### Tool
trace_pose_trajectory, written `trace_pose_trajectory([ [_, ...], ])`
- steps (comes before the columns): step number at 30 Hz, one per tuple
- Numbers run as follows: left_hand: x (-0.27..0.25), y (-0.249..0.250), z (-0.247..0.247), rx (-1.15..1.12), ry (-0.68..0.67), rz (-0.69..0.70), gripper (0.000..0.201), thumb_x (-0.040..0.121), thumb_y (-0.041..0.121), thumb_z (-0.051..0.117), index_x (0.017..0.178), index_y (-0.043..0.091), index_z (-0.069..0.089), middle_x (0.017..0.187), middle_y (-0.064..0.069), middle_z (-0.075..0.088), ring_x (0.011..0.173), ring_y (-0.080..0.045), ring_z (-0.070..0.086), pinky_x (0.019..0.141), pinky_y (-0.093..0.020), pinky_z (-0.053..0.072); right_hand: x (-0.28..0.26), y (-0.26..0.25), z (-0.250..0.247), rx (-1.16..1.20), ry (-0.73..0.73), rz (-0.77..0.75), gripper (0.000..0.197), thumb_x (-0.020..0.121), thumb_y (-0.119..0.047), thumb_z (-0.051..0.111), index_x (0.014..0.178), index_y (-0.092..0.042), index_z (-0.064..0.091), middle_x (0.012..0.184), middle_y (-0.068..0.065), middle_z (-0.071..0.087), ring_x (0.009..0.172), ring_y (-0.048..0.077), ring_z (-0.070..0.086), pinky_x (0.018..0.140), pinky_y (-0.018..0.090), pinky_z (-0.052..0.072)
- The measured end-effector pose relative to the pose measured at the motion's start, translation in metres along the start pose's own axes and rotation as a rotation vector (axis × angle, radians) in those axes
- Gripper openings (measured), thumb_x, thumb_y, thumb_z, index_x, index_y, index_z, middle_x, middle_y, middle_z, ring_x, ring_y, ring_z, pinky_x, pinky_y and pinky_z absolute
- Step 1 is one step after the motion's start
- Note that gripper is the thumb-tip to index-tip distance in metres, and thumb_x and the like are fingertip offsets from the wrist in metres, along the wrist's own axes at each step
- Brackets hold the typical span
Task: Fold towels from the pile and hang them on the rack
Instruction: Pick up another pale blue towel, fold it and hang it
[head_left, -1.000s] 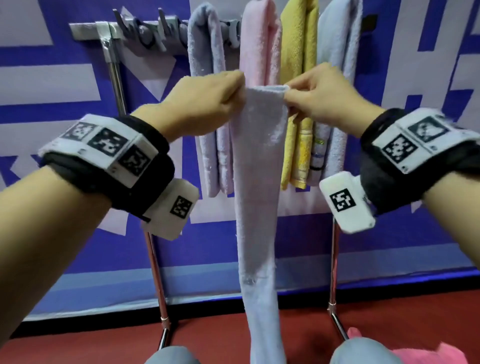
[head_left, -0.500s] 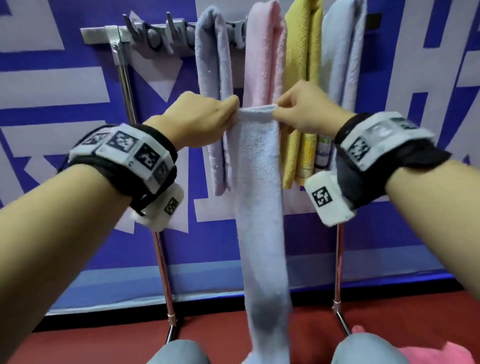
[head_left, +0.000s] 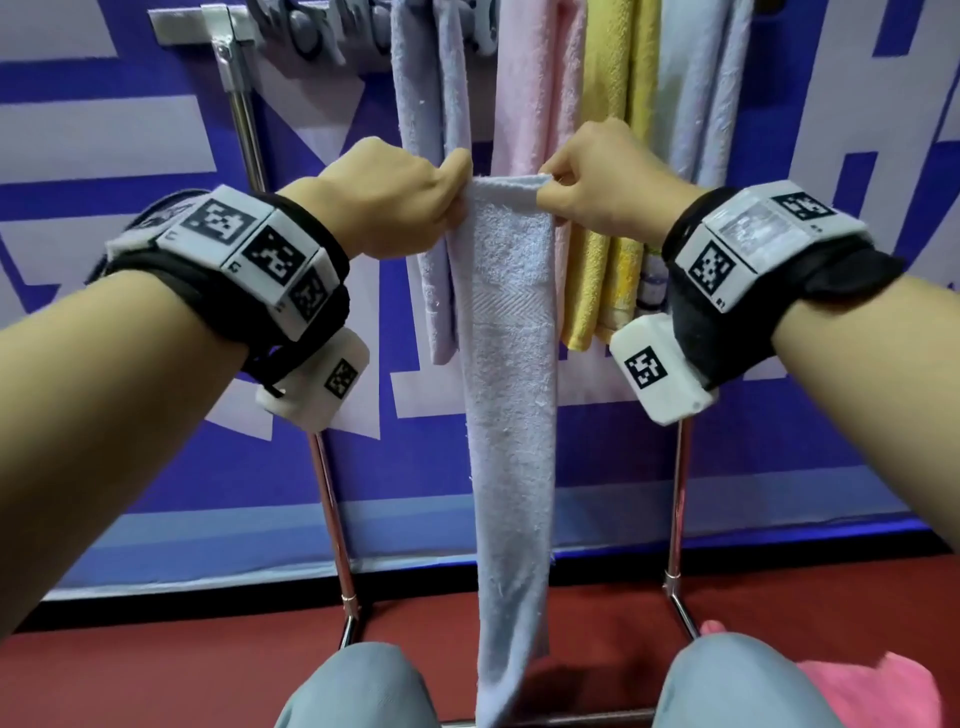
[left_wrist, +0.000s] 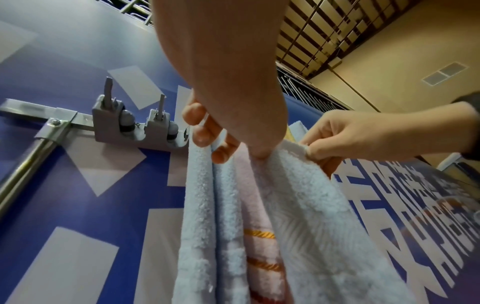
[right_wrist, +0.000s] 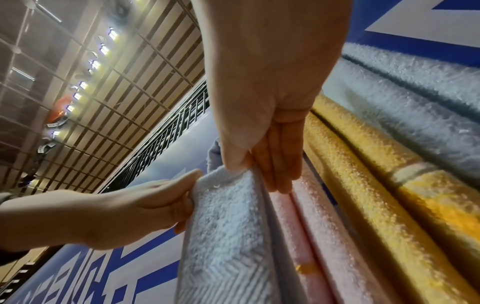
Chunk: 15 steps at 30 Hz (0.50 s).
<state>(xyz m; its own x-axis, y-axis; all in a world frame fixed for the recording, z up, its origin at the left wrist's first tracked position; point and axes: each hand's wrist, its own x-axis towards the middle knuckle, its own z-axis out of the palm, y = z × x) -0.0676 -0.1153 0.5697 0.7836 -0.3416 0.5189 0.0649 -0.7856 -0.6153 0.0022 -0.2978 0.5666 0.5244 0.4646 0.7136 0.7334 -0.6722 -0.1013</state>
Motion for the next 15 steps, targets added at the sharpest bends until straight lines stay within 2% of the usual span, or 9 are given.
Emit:
trace_pose_trajectory([
  [2, -0.001, -0.001, 0.000, 0.002, -0.007, 0.011, 0.024, 0.100, 0.027, 0.032, 0.101, 0.003, 0.035, 0.050, -0.005, 0.033, 0.041, -0.020, 0.023, 0.046, -0.026, 0.013, 0.001, 0.002, 0.001, -0.007, 0.004, -0.003, 0.029, 0.082, -0.016, 0.050, 0.078, 0.007, 0.068, 0.061, 0.022, 0.056, 0.050, 0.022, 0.038, 0.083, 0.040, 0.051],
  [3, -0.002, -0.001, 0.000, -0.003, -0.011, 0.014, 0.025, 0.100, 0.025, 0.033, 0.103, 0.001, 0.037, 0.050, -0.007, 0.036, 0.040, -0.019, 0.023, 0.046, -0.026, 0.013, 0.001, 0.003, 0.002, -0.008, 0.005, -0.003, 0.029, 0.082, -0.017, 0.050, 0.078, 0.006, 0.069, 0.058, 0.019, 0.053, 0.049, 0.021, 0.037, 0.088, 0.042, 0.049],
  [5, -0.003, -0.001, 0.002, -0.013, -0.017, 0.009, 0.024, 0.099, 0.022, 0.034, 0.105, 0.000, 0.038, 0.049, -0.007, 0.036, 0.040, -0.018, 0.023, 0.046, -0.025, 0.014, 0.000, 0.002, 0.003, 0.012, 0.007, -0.001, 0.030, 0.082, -0.017, 0.050, 0.079, 0.005, 0.069, 0.057, 0.017, 0.051, 0.051, 0.022, 0.038, 0.084, 0.041, 0.051],
  [8, -0.005, -0.002, 0.003, -0.035, -0.029, -0.011, 0.022, 0.098, 0.019, 0.033, 0.106, 0.000, 0.039, 0.048, -0.003, 0.031, 0.040, -0.019, 0.026, 0.046, -0.026, 0.017, -0.004, 0.002, 0.007, 0.107, -0.014, 0.009, 0.030, 0.083, -0.017, 0.049, 0.083, 0.003, 0.072, 0.072, 0.021, 0.067, 0.061, 0.024, 0.052, 0.064, 0.033, 0.049],
  [10, -0.005, -0.001, 0.004, -0.080, -0.033, -0.040, 0.021, 0.099, 0.021, 0.032, 0.106, 0.002, 0.039, 0.052, -0.004, 0.037, 0.042, -0.023, 0.032, 0.047, -0.028, 0.022, -0.006, 0.004, 0.011, 0.152, -0.036, 0.028, 0.030, 0.083, -0.017, 0.050, 0.086, 0.002, 0.073, 0.078, 0.020, 0.070, 0.065, 0.023, 0.058, 0.058, 0.028, 0.044],
  [12, -0.006, 0.001, 0.004, -0.166, -0.055, -0.080, 0.020, 0.100, 0.023, 0.029, 0.104, 0.006, 0.037, 0.064, -0.009, 0.049, 0.052, -0.030, 0.043, 0.053, -0.033, 0.030, -0.007, 0.005, 0.014, 0.183, -0.054, 0.051, 0.028, 0.083, -0.016, 0.051, 0.087, 0.001, 0.074, 0.080, 0.019, 0.071, 0.069, 0.021, 0.061, 0.059, 0.026, 0.044],
  [15, -0.007, 0.005, 0.007, -0.286, -0.082, -0.134, 0.012, 0.101, 0.023, 0.030, 0.094, 0.013, 0.029, 0.078, -0.010, 0.049, 0.066, -0.031, 0.044, 0.062, -0.037, 0.030, -0.007, 0.005, 0.017, 0.221, -0.068, 0.069, 0.027, 0.085, -0.016, 0.053, 0.091, 0.002, 0.073, 0.083, 0.020, 0.072, 0.080, 0.028, 0.068, 0.072, 0.032, 0.054],
])
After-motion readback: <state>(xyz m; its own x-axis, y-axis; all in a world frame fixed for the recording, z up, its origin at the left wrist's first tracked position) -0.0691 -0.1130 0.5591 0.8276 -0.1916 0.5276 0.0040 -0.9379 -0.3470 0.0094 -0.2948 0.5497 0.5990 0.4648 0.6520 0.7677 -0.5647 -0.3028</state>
